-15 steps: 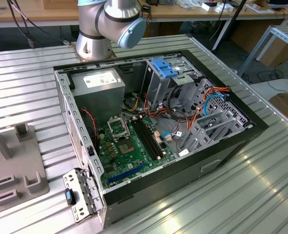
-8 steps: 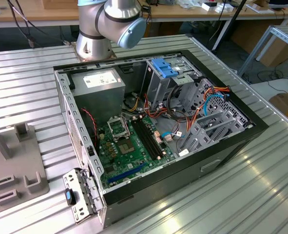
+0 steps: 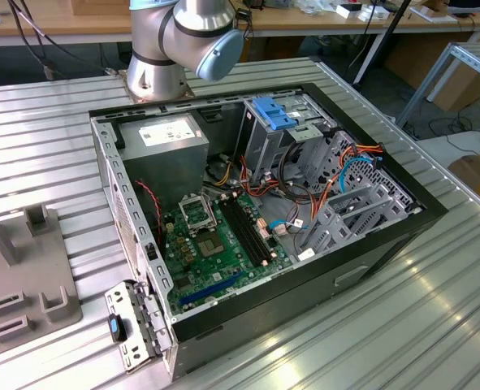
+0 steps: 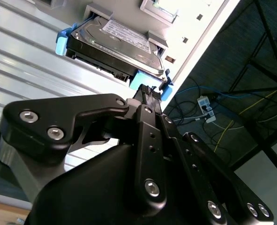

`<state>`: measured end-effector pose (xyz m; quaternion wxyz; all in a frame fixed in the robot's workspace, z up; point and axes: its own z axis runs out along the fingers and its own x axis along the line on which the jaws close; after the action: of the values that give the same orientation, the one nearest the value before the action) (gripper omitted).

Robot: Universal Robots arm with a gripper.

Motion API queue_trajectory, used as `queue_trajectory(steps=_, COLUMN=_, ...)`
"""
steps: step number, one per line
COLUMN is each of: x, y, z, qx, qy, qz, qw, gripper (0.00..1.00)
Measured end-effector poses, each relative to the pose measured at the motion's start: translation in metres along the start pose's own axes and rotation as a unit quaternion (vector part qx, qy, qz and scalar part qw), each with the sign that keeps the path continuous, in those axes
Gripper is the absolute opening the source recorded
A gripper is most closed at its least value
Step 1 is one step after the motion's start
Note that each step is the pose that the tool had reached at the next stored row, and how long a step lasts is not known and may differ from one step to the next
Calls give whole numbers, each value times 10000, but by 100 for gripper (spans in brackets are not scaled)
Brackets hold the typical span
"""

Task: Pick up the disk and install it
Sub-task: 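Pick up the disk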

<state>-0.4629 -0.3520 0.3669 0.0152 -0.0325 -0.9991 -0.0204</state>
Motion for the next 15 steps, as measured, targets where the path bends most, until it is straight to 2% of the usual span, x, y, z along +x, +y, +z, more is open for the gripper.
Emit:
queue_trajectory(steps=5, x=0, y=0, z=1, qx=0, qy=0, qz=-3, qw=10000, gripper=11)
queue_trajectory(steps=9, x=0, y=0, z=2, qx=5, qy=6, qz=-188, qw=9998, gripper=11)
queue_trajectory(steps=10, x=0, y=0, z=2, qx=12, qy=14, qz=-368, qw=9993, gripper=11)
queue_trajectory(steps=12, x=0, y=0, z=4, qx=17, qy=21, qz=-553, qw=9985, gripper=11)
queue_trajectory(steps=13, x=0, y=0, z=4, qx=23, qy=28, qz=-727, qw=9973, gripper=11)
queue_trajectory(steps=15, x=0, y=0, z=5, qx=29, qy=37, qz=-937, qw=9956, gripper=11)
